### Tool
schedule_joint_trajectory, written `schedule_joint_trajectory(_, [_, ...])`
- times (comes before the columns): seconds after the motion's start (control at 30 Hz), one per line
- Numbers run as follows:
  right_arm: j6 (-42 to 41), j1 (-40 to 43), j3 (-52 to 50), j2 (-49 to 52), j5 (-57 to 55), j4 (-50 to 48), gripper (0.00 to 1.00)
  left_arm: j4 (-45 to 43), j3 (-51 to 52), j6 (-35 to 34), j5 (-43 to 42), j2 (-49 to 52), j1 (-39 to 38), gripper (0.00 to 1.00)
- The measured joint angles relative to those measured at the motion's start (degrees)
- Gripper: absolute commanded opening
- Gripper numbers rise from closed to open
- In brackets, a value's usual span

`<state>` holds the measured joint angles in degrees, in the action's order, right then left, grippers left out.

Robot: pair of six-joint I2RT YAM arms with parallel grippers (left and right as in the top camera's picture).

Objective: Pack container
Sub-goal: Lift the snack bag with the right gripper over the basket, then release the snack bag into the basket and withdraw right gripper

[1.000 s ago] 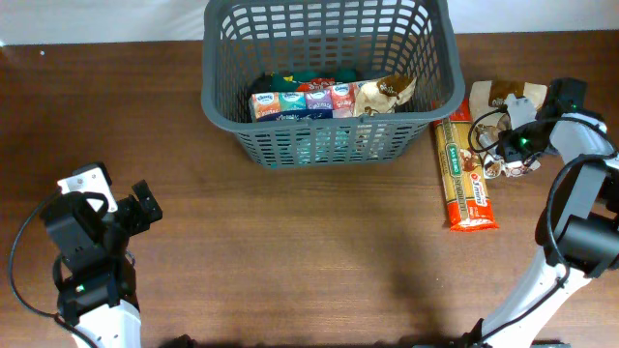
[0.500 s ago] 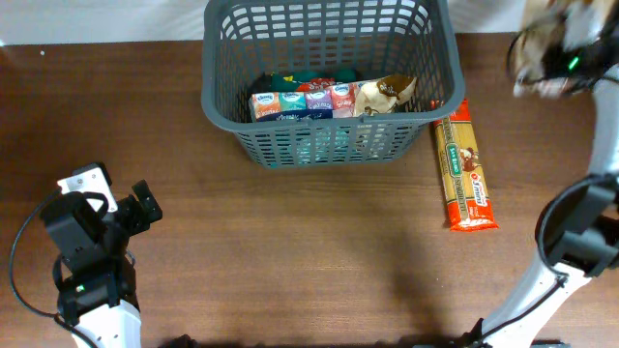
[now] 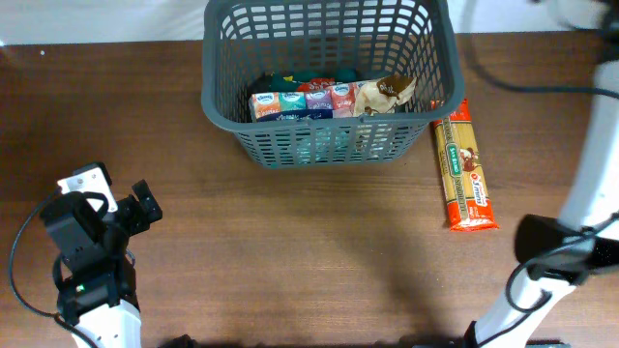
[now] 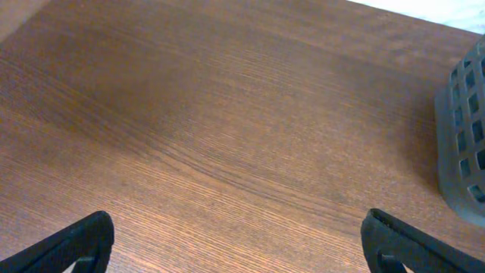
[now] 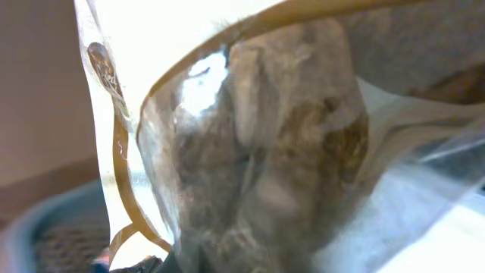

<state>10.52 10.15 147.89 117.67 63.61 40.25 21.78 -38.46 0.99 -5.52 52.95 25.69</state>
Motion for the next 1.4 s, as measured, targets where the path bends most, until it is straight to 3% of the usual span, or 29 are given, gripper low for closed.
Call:
schedule_joint_trajectory(0.3, [4.17, -17.97, -8.09, 3.87, 3.93, 0.02, 0.04, -0.02, 0.00, 0.00, 0.00, 0.00, 0.00, 0.99])
schedule_joint_trajectory(0.43, [4.79, -19.65, -14.53, 6.43, 3.50, -0.09, 0.04, -0.02, 0.00, 0.00, 0.00, 0.00, 0.00, 0.99])
schedule_joint_trajectory(0.47, [4.76, -19.76, -16.37, 7.17, 3.37, -0.04, 0.08, -0.02, 0.00, 0.00, 0.00, 0.00, 0.00, 0.99])
schedule_joint_trajectory(0.5, [4.79, -19.76, -17.97, 7.76, 3.23, -0.04, 0.33, 0.00, 0.00, 0.00, 0.00, 0.00, 0.00, 0.99])
schedule_joint_trajectory(0.53, [4.74, -19.74, -19.69, 8.31, 3.06, 0.00, 0.99, -0.02, 0.00, 0.00, 0.00, 0.00, 0.00, 0.99])
schedule_joint_trajectory(1.1, [0.76, -19.74, -23.15, 9.79, 4.46, -2.03, 0.99, -0.02, 0.00, 0.02, 0.00, 0.00, 0.00, 0.99])
schedule_joint_trajectory(1.4, [-3.39, -17.81, -9.90, 6.67, 2.16, -1.57, 0.99, -0.04, 0.00, 0.00, 0.00, 0.00, 0.00, 0.99])
